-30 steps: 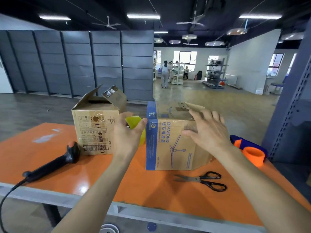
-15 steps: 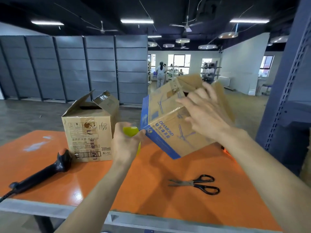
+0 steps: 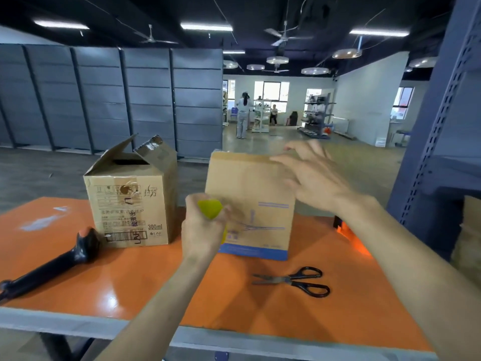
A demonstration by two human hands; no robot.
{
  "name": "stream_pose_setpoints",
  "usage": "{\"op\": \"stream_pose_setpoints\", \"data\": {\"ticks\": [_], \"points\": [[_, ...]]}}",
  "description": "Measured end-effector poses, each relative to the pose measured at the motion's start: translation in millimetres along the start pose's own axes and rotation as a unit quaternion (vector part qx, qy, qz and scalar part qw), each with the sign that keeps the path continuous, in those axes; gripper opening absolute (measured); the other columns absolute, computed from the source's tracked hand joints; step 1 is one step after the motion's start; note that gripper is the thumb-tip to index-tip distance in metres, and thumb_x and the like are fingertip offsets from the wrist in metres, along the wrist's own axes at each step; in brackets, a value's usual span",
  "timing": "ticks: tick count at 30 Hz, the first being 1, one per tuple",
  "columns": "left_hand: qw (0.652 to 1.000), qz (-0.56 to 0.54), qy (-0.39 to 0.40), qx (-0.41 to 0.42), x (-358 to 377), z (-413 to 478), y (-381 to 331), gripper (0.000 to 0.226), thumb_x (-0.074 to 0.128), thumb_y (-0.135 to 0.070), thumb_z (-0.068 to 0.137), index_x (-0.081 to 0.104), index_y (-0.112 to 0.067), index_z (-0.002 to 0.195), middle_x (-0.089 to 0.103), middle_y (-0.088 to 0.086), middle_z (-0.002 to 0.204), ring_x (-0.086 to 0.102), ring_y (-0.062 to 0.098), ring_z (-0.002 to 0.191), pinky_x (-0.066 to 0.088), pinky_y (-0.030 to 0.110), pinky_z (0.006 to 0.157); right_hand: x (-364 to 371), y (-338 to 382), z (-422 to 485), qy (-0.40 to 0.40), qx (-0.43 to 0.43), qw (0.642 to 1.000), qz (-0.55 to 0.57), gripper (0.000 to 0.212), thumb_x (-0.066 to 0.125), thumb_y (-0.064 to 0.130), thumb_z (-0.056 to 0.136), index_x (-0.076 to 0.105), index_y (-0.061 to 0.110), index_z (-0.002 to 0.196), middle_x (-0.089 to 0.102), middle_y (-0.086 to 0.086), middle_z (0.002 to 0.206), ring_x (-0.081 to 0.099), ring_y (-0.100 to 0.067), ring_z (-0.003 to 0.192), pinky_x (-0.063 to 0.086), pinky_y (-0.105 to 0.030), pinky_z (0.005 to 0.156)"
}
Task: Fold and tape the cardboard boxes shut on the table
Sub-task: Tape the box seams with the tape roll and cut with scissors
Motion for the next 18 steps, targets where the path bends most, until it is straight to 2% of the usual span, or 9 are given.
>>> {"op": "stream_pose_setpoints", "data": {"ticks": [3, 6, 8, 10, 11, 13, 14, 16, 18], "points": [[0.999, -0.007, -0.053, 0.007, -5, 9, -8, 0.045, 0.079, -0.043, 0.084, 0.044, -0.034, 0.112, 0.06, -0.013, 0.096, 0.06, 0.022, 0.095, 0.049, 0.04, 0.082, 18, -32, -16, 0.005, 0.089, 0.995, 0.055, 0.074, 0.064, 0.024, 0.097, 0.024, 0.031, 0.159, 0.029, 0.001, 0.155, 0.024, -0.022, 0.141, 0.026, -0.043, 0.119], [0.998, -0.012, -0.066, 0.01, -7, 15, -8, 0.051, 0.079, -0.042, 0.084, 0.04, -0.033, 0.117, 0.059, -0.005, 0.11, 0.059, 0.024, 0.104, 0.049, 0.044, 0.092, 56, -62, -38, 0.064, 0.235, 0.947, 0.211, 0.085, 0.06, 0.041, 0.099, 0.003, 0.031, 0.162, 0.014, 0.003, 0.168, 0.019, -0.022, 0.153, 0.022, -0.04, 0.121], [0.998, 0.004, -0.055, 0.001, -2, 16, -5, 0.053, 0.079, -0.043, 0.084, 0.04, -0.03, 0.118, 0.059, 0.001, 0.116, 0.058, 0.025, 0.106, 0.049, 0.044, 0.092, 87, -65, -50, 0.129, 0.269, 0.904, 0.305, 0.081, 0.054, 0.053, 0.1, 0.004, 0.036, 0.162, 0.012, 0.01, 0.169, 0.021, -0.016, 0.153, 0.022, -0.038, 0.121], [0.999, 0.018, -0.04, -0.003, 5, 15, -1, 0.054, 0.079, -0.045, 0.083, 0.041, -0.028, 0.118, 0.06, 0.001, 0.116, 0.059, 0.026, 0.105, 0.049, 0.042, 0.09, 105, -52, -56, 0.183, 0.242, 0.884, 0.354, 0.074, 0.05, 0.065, 0.096, 0.017, 0.043, 0.159, 0.027, 0.016, 0.164, 0.034, -0.012, 0.147, 0.028, -0.036, 0.12], [0.999, 0.018, -0.03, -0.004, 10, 14, 2, 0.056, 0.079, -0.046, 0.083, 0.042, -0.027, 0.12, 0.06, 0.001, 0.116, 0.06, 0.026, 0.105, 0.05, 0.044, 0.091, 110, -40, -57, 0.201, 0.215, 0.883, 0.366, 0.071, 0.05, 0.067, 0.094, 0.026, 0.043, 0.156, 0.038, 0.02, 0.157, 0.041, -0.01, 0.141, 0.033, -0.03, 0.117], [1.0, 0.012, -0.005, -0.008, 18, 13, 7, 0.06, 0.079, -0.05, 0.082, 0.041, -0.028, 0.122, 0.059, 0.002, 0.118, 0.061, 0.026, 0.108, 0.051, 0.047, 0.094, 110, -13, -54, 0.183, 0.166, 0.899, 0.361, 0.055, 0.056, 0.055, 0.097, 0.041, 0.04, 0.148, 0.051, 0.031, 0.133, 0.051, -0.009, 0.129, 0.037, -0.007, 0.1], [1.0, 0.008, 0.008, -0.009, 22, 14, 9, 0.062, 0.08, -0.052, 0.081, 0.04, -0.03, 0.122, 0.058, 0.002, 0.12, 0.059, 0.025, 0.111, 0.051, 0.047, 0.096, 108, -1, -51, 0.16, 0.148, 0.917, 0.334, 0.048, 0.059, 0.046, 0.098, 0.045, 0.04, 0.143, 0.053, 0.024, 0.126, 0.054, -0.014, 0.122, 0.038, -0.006, 0.094], [0.999, -0.003, 0.032, -0.009, 27, 17, 10, 0.067, 0.081, -0.057, 0.078, 0.039, -0.03, 0.123, 0.057, -0.001, 0.122, 0.057, 0.022, 0.117, 0.05, 0.044, 0.098, 103, 25, -49, 0.112, 0.124, 0.955, 0.244, 0.043, 0.059, 0.038, 0.097, 0.046, 0.036, 0.138, 0.047, 0.002, 0.125, 0.054, -0.025, 0.116, 0.047, -0.028, 0.096], [0.998, -0.017, 0.057, -0.011, 29, 17, 8, 0.077, 0.08, -0.066, 0.07, 0.042, -0.028, 0.125, 0.058, -0.01, 0.114, 0.06, 0.012, 0.111, 0.052, 0.033, 0.09, 94, 55, -47, 0.057, 0.107, 0.981, 0.154, 0.037, 0.058, 0.035, 0.097, 0.049, 0.023, 0.131, 0.041, -0.003, 0.118, 0.05, -0.027, 0.113, 0.05, -0.039, 0.083]]}}
Point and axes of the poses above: each hand's wrist, its own z-axis towards the middle knuckle, its own x-axis out of the palm, y = z × x, the point moved 8 cm from there along z, towards the middle knuckle
